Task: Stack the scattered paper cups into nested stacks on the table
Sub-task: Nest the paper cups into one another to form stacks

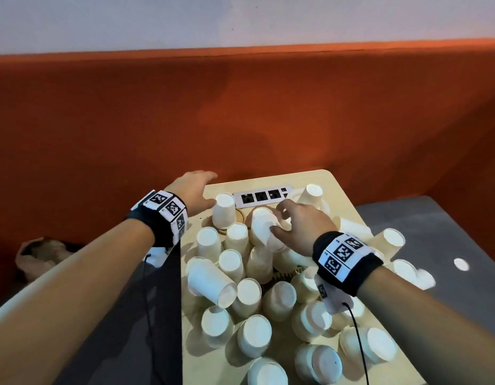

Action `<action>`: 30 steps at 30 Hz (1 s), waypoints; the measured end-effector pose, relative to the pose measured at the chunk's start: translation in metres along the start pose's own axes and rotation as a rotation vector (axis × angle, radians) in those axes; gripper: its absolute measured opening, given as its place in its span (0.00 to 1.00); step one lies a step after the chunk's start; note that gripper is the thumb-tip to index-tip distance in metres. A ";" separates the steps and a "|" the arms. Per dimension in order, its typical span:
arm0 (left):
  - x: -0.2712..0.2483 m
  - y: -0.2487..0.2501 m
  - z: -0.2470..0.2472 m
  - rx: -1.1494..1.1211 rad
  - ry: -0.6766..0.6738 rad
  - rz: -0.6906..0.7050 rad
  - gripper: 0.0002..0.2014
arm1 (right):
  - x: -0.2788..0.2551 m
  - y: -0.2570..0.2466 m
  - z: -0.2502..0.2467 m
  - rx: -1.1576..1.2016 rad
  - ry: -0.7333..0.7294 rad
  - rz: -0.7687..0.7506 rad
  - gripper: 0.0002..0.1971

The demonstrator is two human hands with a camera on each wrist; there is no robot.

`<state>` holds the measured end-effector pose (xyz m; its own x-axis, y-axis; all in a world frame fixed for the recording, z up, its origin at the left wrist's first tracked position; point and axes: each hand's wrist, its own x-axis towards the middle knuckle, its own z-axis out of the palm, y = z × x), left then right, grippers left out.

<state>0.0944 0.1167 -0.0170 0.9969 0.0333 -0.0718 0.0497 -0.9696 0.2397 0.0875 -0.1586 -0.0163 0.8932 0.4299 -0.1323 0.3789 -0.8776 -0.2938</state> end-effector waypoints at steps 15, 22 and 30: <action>-0.084 0.026 -0.017 -0.128 0.066 0.036 0.28 | -0.010 -0.016 0.022 -0.214 0.075 0.100 0.29; -0.092 0.038 -0.004 -0.119 0.026 0.068 0.28 | -0.030 -0.006 -0.022 -0.112 0.167 0.098 0.29; -0.110 0.022 0.014 0.227 -0.312 0.154 0.32 | -0.053 -0.005 -0.038 -0.036 0.177 0.065 0.31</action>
<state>-0.0150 0.0885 -0.0171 0.9233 -0.1578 -0.3502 -0.1483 -0.9875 0.0538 0.0475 -0.1847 0.0279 0.9436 0.3304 0.0194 0.3242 -0.9109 -0.2551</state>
